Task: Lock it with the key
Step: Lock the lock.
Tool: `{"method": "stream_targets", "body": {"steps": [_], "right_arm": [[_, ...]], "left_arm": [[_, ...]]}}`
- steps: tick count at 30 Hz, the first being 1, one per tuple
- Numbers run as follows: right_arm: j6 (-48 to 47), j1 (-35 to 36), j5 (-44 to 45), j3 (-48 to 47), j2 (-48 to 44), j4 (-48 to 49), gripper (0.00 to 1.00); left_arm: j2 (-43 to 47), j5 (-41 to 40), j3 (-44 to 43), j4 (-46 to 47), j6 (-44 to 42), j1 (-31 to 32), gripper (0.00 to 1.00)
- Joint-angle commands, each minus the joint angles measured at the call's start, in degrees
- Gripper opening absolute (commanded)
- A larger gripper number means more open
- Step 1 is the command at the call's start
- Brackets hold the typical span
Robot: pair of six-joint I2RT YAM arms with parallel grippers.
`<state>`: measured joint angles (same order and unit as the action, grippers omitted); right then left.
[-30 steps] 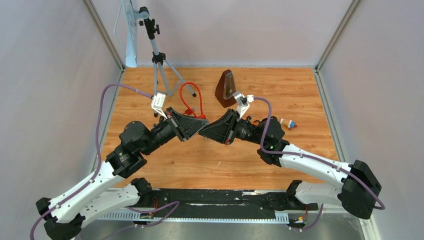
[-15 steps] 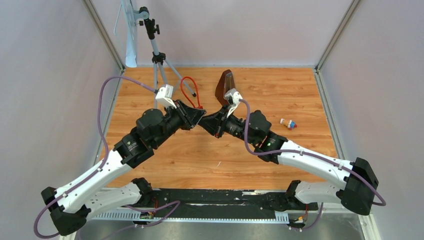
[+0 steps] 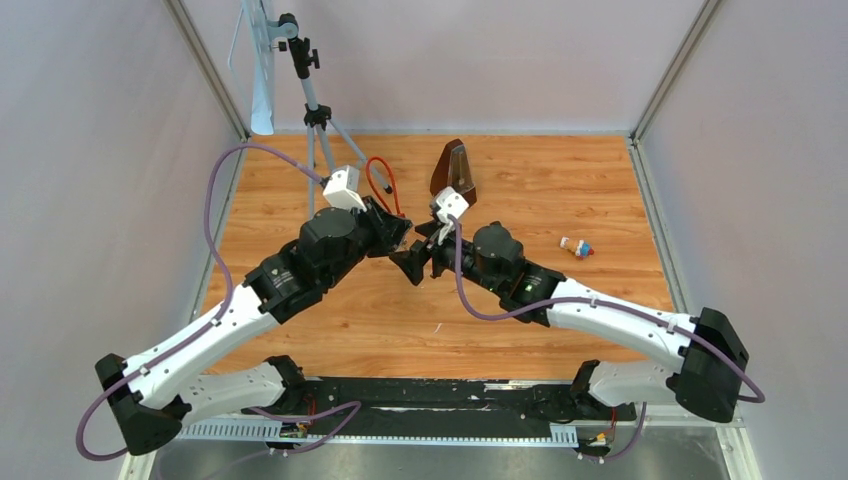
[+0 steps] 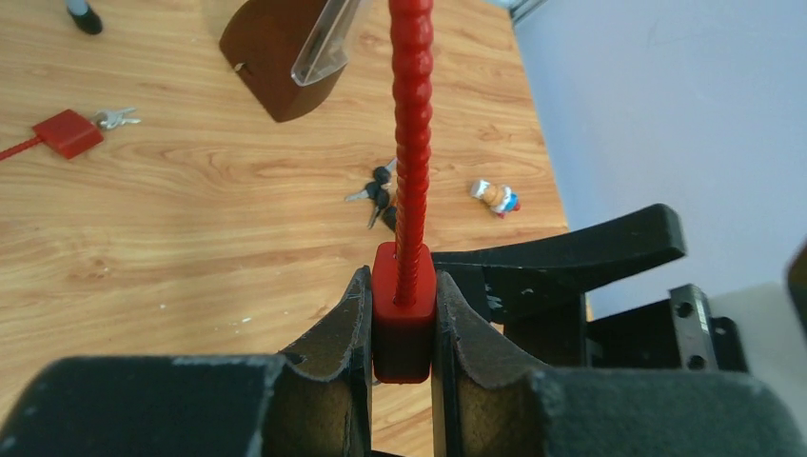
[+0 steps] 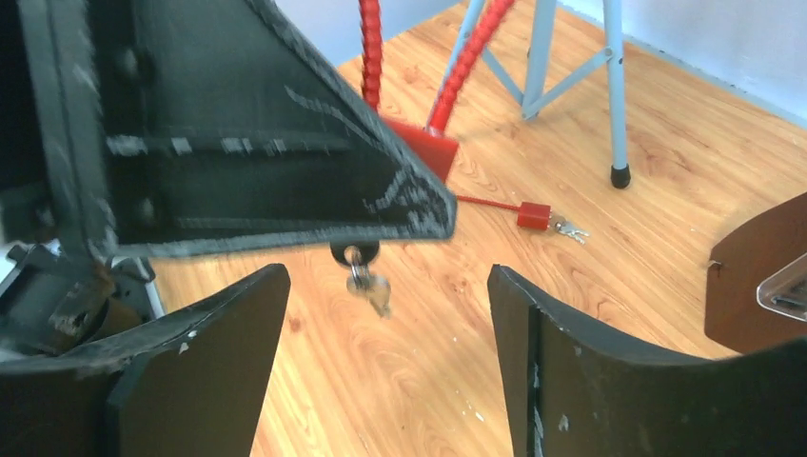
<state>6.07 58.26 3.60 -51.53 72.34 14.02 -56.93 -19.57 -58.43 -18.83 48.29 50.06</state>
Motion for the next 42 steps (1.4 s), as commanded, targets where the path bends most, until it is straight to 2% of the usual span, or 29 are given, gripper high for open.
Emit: {"method": "stream_targets", "body": {"steps": [1,5,10,14,20,23,28,36,42], "right_arm": [[2.61,-2.31,-9.88,1.83,-6.31,-3.14,0.79],[8.55,-7.16,-21.5,8.09,-13.17,-1.93,0.8],[17.96,-11.94,-33.81,14.01,-19.21,6.61,0.79],[27.49,-13.17,-38.65,14.3,-18.52,13.96,0.73],[42.66,-13.02,-43.17,15.32,-13.08,33.47,0.65],[42.24,-11.74,-44.84,12.51,-9.8,36.03,0.64],[33.83,-7.53,-43.89,8.66,-7.56,34.09,0.72],[31.7,-6.16,-40.99,5.07,-4.75,33.64,0.72],[31.07,-5.18,-38.04,1.9,-2.41,30.11,0.55]], "left_arm": [[4.66,-0.16,0.76,6.59,-2.2,0.33,0.0],[8.73,0.89,2.19,6.91,-5.73,0.34,0.0],[14.11,6.09,3.92,9.45,-10.84,0.33,0.0],[16.48,12.32,2.76,8.21,-13.55,0.38,0.0],[18.23,19.78,1.4,9.19,-12.26,0.35,0.0],[18.57,22.1,1.97,11.58,-10.21,0.38,0.0],[18.16,25.21,2.37,13.62,-8.21,0.36,0.0],[17.47,28.03,2.66,14.93,-6.79,0.3,0.0],[17.05,29.17,2.9,15.81,-6.07,0.34,0.0]]}}
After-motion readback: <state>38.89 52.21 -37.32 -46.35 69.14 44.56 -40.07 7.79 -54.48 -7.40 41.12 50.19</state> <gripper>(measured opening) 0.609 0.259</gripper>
